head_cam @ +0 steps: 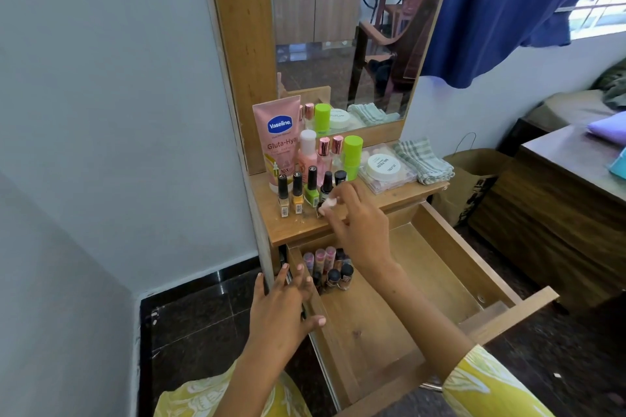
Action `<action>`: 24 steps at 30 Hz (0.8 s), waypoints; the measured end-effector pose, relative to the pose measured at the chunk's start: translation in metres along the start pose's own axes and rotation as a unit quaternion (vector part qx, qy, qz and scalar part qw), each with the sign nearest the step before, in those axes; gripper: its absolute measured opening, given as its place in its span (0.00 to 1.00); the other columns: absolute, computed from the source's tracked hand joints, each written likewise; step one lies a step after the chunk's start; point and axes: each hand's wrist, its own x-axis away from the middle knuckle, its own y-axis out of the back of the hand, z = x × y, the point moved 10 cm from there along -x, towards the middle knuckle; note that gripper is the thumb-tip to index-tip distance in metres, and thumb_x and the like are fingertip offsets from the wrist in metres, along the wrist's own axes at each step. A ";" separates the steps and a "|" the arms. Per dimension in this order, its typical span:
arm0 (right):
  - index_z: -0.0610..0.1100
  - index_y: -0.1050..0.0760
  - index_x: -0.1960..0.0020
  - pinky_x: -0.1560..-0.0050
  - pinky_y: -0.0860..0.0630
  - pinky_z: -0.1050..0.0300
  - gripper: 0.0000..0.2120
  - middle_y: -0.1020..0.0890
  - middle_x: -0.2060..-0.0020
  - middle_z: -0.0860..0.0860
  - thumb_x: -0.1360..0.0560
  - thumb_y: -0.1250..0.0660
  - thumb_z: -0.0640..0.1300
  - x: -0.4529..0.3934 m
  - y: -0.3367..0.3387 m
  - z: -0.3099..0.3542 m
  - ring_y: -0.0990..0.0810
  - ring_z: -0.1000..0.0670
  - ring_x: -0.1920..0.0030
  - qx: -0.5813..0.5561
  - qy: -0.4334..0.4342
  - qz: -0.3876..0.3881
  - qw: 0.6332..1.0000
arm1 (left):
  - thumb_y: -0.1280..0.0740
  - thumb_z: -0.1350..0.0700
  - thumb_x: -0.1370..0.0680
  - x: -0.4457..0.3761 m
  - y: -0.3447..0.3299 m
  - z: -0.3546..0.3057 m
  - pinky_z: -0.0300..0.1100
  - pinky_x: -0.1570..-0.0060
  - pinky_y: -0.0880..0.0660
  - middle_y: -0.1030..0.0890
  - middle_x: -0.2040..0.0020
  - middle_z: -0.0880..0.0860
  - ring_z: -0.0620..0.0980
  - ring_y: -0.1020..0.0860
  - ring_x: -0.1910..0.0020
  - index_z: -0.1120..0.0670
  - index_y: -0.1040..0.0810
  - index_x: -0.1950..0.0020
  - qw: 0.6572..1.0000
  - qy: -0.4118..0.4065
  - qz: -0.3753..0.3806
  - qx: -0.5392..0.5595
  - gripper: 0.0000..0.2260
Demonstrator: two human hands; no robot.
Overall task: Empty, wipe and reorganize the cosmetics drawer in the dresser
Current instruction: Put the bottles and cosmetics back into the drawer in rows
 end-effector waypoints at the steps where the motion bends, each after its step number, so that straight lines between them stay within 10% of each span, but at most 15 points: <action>1: 0.46 0.27 0.50 0.67 0.23 0.58 0.09 0.22 0.54 0.54 0.27 0.30 0.48 0.002 0.003 -0.001 0.21 0.54 0.64 -0.021 0.005 -0.004 1.000 | 0.41 0.38 0.23 0.000 0.000 0.000 0.57 0.29 0.64 0.55 0.22 0.46 0.49 0.58 0.24 0.45 0.48 0.23 1.000 -0.001 -0.001 0.001 0.32; 8: 0.48 0.25 0.53 0.64 0.21 0.60 0.08 0.20 0.60 0.57 0.28 0.27 0.45 0.031 0.032 -0.031 0.19 0.58 0.62 -0.150 0.004 -0.008 0.989 | 0.40 0.38 0.23 0.000 0.002 0.000 0.55 0.29 0.64 0.53 0.22 0.45 0.49 0.57 0.24 0.45 0.47 0.24 1.000 -0.008 -0.014 0.009 0.31; 24: 0.48 0.21 0.54 0.52 0.20 0.55 0.07 0.17 0.56 0.54 0.30 0.27 0.39 0.068 -0.033 -0.086 0.19 0.57 0.56 0.010 -0.114 0.242 0.963 | 0.41 0.39 0.23 0.004 0.006 -0.005 0.52 0.28 0.62 0.53 0.22 0.47 0.48 0.56 0.24 0.47 0.47 0.24 0.999 -0.019 -0.025 0.005 0.31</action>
